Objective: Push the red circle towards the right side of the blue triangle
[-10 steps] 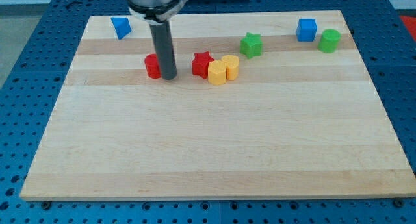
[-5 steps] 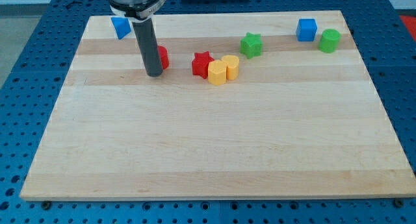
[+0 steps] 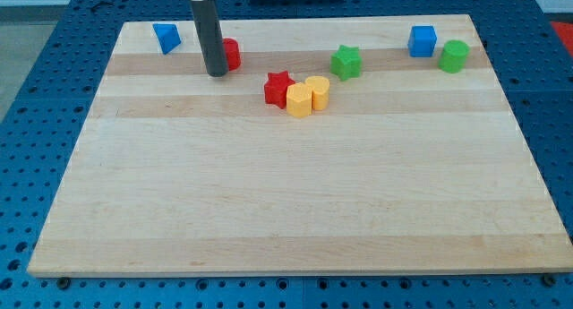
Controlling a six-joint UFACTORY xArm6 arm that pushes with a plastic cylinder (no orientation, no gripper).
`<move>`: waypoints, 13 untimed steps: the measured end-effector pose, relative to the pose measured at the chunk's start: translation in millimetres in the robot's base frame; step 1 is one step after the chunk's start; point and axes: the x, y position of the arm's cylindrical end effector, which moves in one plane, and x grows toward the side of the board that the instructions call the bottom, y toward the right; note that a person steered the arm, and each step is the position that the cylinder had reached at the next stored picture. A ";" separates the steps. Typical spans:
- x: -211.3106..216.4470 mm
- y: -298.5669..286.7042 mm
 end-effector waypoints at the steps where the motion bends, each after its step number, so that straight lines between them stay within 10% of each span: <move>1: -5.2 0.0; 13: -66.3 68.1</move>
